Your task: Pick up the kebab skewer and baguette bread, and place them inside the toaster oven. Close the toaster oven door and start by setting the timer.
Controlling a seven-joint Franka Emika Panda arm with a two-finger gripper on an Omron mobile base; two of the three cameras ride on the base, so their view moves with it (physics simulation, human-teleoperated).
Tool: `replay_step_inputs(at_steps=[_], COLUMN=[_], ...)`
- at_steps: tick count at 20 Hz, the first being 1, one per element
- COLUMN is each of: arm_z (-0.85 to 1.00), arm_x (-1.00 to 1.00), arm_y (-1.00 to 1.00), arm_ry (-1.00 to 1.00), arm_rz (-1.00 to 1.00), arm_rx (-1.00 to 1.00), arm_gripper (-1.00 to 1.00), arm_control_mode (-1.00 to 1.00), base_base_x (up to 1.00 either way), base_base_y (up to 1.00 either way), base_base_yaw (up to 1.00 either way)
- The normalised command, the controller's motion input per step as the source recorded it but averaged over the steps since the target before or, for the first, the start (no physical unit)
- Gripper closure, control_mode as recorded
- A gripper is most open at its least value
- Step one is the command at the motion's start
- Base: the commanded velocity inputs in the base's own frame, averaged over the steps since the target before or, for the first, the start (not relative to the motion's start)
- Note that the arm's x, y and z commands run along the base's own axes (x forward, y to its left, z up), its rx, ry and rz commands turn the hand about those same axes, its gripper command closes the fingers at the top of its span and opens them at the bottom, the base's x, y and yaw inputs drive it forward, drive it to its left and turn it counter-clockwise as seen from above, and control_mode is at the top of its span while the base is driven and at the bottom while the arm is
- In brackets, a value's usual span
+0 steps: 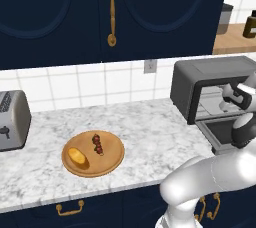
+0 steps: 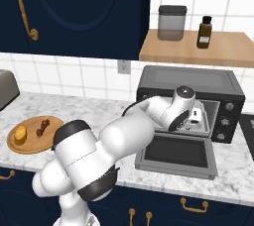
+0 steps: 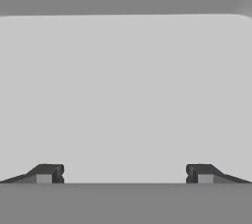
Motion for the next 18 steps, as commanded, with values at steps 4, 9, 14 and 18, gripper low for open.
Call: replay_step_inputs(at_steps=[4,9,14,18], arm_z=[-0.15,0.00,0.21,0.28], arm_x=[-0.33,-0.42,-0.31,-0.18], arm_y=[0.00,0.00,0.00,0.00], arm_ry=[0.00,0.01,-0.01,-0.05], arm_rz=[0.00,0.00,0.00,0.00], arm_rx=[0.00,0.00,0.00,0.00], arm_gripper=[-1.00,-1.00,-1.00,-1.00], arm_control_mode=[-1.00,-1.00,-1.00,-1.00], base_base_x=[0.00,0.00,0.00,0.00], base_base_y=[0.00,0.00,0.00,0.00], base_base_yaw=[0.00,0.00,0.00,0.00])
